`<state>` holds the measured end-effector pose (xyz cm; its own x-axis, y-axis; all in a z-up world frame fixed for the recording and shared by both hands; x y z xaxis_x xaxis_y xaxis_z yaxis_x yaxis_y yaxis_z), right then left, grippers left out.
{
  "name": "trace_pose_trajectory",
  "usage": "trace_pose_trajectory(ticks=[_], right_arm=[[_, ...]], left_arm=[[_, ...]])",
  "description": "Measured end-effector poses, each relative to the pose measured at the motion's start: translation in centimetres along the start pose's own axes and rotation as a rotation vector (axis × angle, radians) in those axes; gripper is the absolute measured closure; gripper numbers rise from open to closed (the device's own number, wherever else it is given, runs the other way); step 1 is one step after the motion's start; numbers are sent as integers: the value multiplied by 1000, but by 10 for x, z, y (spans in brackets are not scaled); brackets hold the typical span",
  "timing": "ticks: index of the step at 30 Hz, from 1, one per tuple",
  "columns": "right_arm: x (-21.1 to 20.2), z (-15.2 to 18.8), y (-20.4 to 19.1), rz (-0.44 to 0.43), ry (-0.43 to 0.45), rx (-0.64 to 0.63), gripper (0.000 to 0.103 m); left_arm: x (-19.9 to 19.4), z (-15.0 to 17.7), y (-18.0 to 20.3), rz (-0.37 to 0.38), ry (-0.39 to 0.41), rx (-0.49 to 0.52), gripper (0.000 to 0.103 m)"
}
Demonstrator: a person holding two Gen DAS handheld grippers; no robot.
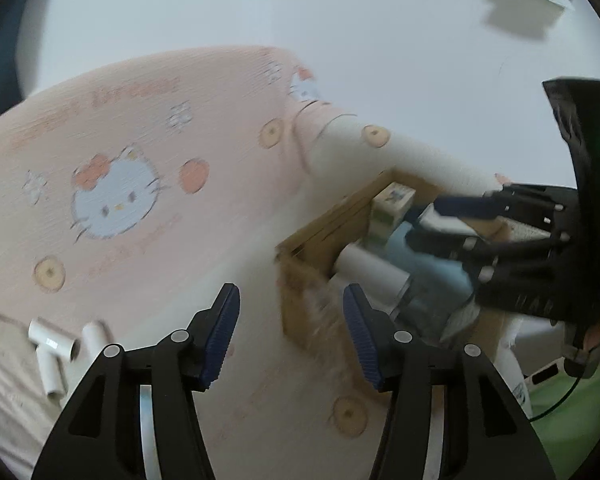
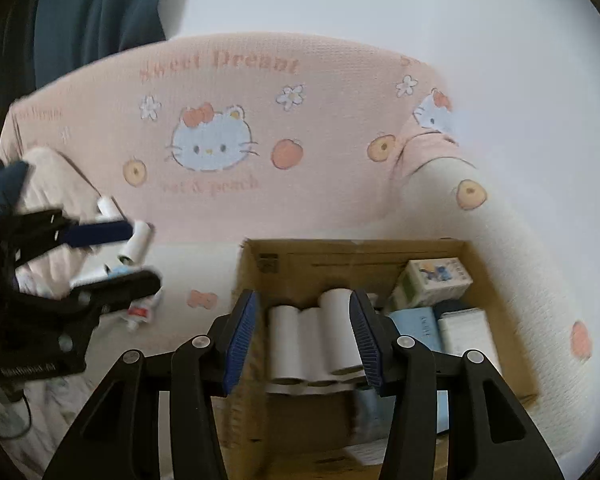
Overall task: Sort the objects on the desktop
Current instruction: 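Withdraw both open grippers from the box toward the tubes on the bed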
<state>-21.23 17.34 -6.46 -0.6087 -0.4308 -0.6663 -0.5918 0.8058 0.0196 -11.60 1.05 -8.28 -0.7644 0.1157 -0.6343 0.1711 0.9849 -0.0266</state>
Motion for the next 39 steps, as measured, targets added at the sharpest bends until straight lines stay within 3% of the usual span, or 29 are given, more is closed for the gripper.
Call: trace_pose_trajectory(ticks=[4, 9, 18, 20, 23, 25, 28, 32, 36, 39], right_arm=[[-6, -2, -21, 12, 53, -4, 32], [-6, 3, -66, -44, 53, -64, 32], [22, 7, -143, -111, 43, -143, 24], [34, 9, -158, -120, 16, -148, 24], [55, 15, -181, -109, -32, -198, 24], [68, 19, -193, -113, -70, -212, 24], [82, 23, -204, -152, -97, -205, 24], [100, 23, -209, -186, -138, -193, 24], [115, 19, -212, -191, -148, -204, 24], [126, 13, -219, -191, -144, -207, 24]], left_arm=[[-3, 23, -25, 28, -40, -97, 44], [-5, 64, -62, 45, -102, -233, 44], [-11, 119, -131, -77, -183, -356, 44], [-7, 130, -148, -133, -247, -377, 44], [7, 156, -172, -223, -476, -406, 44], [10, 170, -191, -235, -536, -490, 44], [6, 182, -218, -210, -496, -636, 44], [5, 185, -248, -302, -462, -704, 44], [8, 186, -275, -293, -329, -800, 44], [17, 185, -291, -240, -220, -858, 44]])
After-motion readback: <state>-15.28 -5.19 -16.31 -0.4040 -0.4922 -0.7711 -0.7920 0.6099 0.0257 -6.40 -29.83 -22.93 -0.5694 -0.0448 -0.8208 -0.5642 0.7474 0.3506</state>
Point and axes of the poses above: each gripper's, at about its wrist camera, not at the fingertips, and x roughly the way its jaws point, y to its right, z to its underside, the point moved 4 cm from there along x, roughly the way its jaws point, and after that the axes turned 5 degrees about x, right-handed, at the moved point
